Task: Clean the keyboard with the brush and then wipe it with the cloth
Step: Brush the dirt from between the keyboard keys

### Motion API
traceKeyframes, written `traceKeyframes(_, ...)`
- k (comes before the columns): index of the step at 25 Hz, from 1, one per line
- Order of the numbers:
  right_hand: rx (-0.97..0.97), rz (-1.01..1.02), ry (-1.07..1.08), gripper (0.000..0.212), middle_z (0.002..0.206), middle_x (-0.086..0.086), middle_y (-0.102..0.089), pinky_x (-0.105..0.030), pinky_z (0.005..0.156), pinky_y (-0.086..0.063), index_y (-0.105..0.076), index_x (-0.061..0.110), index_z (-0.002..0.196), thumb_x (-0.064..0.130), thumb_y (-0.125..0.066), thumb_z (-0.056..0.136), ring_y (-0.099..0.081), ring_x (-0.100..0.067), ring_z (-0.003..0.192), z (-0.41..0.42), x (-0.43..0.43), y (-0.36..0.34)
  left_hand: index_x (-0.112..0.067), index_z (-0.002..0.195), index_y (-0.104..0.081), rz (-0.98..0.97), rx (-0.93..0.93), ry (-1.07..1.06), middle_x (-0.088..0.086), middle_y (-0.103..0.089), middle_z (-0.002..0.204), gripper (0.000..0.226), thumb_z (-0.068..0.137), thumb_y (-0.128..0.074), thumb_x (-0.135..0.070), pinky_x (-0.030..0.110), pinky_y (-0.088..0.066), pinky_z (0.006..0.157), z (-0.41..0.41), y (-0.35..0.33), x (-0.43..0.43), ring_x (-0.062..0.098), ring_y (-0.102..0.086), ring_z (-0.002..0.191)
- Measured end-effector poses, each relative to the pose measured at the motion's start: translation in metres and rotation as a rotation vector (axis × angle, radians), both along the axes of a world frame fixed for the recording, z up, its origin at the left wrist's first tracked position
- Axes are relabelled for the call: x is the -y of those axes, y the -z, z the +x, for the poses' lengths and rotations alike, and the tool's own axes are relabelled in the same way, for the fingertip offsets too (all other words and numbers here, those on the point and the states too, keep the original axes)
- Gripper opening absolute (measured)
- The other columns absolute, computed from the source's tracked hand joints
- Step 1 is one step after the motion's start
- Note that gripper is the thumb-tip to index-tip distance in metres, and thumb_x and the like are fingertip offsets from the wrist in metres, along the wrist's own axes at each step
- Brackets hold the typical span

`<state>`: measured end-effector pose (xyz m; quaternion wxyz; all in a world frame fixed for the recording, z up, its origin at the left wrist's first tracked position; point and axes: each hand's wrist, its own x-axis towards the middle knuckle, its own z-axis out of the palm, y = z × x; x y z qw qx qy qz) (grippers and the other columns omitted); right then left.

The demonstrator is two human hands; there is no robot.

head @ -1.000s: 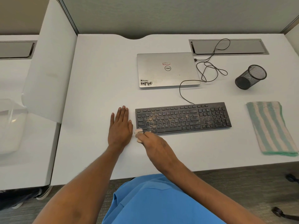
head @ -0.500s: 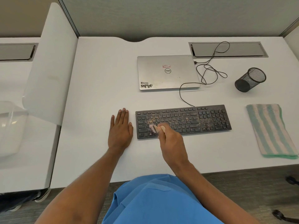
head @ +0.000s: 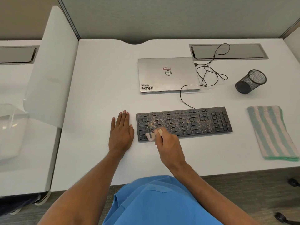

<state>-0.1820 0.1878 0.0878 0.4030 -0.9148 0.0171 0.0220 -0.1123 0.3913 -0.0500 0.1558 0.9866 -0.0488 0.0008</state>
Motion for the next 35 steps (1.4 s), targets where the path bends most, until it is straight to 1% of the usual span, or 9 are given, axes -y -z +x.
traceKeyframes(4,0.023,-0.007,0.007,0.023,0.065,0.008,-0.054,-0.025,0.049,-0.029,-0.058,0.015,0.099,0.027,-0.040,0.107,-0.044,-0.010,0.052,0.004,-0.004,0.000,-0.009,0.167,-0.026,-0.003,0.004,0.000,0.005,-0.022,0.175,0.065,0.107,-0.022,-0.034,0.044,-0.005,0.133,0.000,0.001,0.000,0.018,-0.014,0.163)
traceKeyframes(7,-0.028,-0.043,-0.029,0.020,0.061,0.018,-0.045,-0.019,0.049,-0.026,-0.056,0.013,0.096,0.023,-0.042,0.107,-0.041,-0.005,0.051,0.005,-0.003,0.001,-0.009,0.166,-0.027,-0.007,0.005,0.003,0.005,-0.023,0.175,0.065,0.107,-0.022,-0.034,0.045,-0.006,0.133,0.000,0.001,0.000,0.018,-0.015,0.163)
traceKeyframes(11,-0.036,-0.003,-0.030,0.027,0.060,0.005,-0.052,-0.034,0.050,-0.031,-0.054,0.011,0.089,0.027,-0.041,0.106,-0.044,-0.019,0.052,0.003,-0.006,0.000,-0.009,0.166,-0.028,-0.006,0.012,0.000,0.006,-0.024,0.174,0.065,0.107,-0.023,-0.033,0.045,-0.007,0.133,-0.001,0.001,0.000,0.019,-0.016,0.163)
traceKeyframes(17,-0.001,-0.007,-0.039,0.022,0.067,0.003,-0.059,-0.033,0.053,-0.037,-0.058,0.015,0.102,0.027,-0.041,0.107,-0.049,-0.016,0.056,0.008,-0.013,0.002,-0.009,0.167,-0.026,-0.004,0.009,0.003,0.006,-0.023,0.175,0.064,0.107,-0.023,-0.033,0.044,-0.004,0.133,-0.001,0.001,0.000,0.019,-0.015,0.163)
traceKeyframes(21,-0.020,-0.062,-0.089,0.026,0.063,0.005,-0.054,-0.036,0.052,-0.037,-0.057,0.012,0.093,0.028,-0.042,0.106,-0.046,-0.020,0.055,0.003,-0.011,0.004,-0.009,0.167,-0.026,-0.004,0.006,0.001,0.006,-0.023,0.175,0.065,0.107,-0.022,-0.034,0.044,-0.005,0.134,-0.001,0.000,0.000,0.019,-0.015,0.163)
traceKeyframes(24,0.012,-0.010,-0.059,0.024,0.060,0.013,-0.047,-0.022,0.049,-0.029,-0.059,0.013,0.095,0.026,-0.042,0.106,-0.042,-0.010,0.051,0.006,-0.012,-0.003,-0.009,0.167,-0.025,-0.003,-0.004,0.002,0.005,-0.021,0.175,0.065,0.107,-0.022,-0.034,0.044,-0.004,0.134,0.000,0.000,0.000,0.018,-0.013,0.163)
traceKeyframes(29,-0.015,-0.041,-0.071,0.025,0.060,0.016,-0.044,-0.018,0.050,-0.026,-0.058,0.013,0.093,0.026,-0.042,0.107,-0.044,-0.006,0.052,0.011,-0.013,-0.002,-0.009,0.167,-0.025,-0.008,-0.003,0.002,0.005,-0.022,0.175,0.064,0.107,-0.022,-0.034,0.043,-0.003,0.134,-0.001,-0.001,0.000,0.018,-0.014,0.163)
traceKeyframes(32,-0.051,-0.097,-0.111,0.030,0.061,0.008,-0.049,-0.031,0.051,-0.031,-0.053,0.012,0.085,0.028,-0.040,0.106,-0.045,-0.016,0.055,0.010,-0.014,-0.001,-0.009,0.167,-0.026,-0.006,0.003,0.002,0.005,-0.023,0.175,0.065,0.107,-0.021,-0.035,0.044,-0.005,0.134,0.000,0.000,0.001,0.019,-0.015,0.163)
traceKeyframes(35,-0.024,-0.015,-0.134,0.030,0.063,0.006,-0.052,-0.029,0.052,-0.030,-0.056,0.013,0.089,0.029,-0.040,0.107,-0.046,-0.018,0.056,0.013,-0.018,-0.007,-0.010,0.167,-0.025,-0.010,-0.008,0.005,0.005,-0.021,0.175,0.066,0.107,-0.021,-0.035,0.043,-0.004,0.133,0.000,-0.001,0.000,0.018,-0.013,0.163)
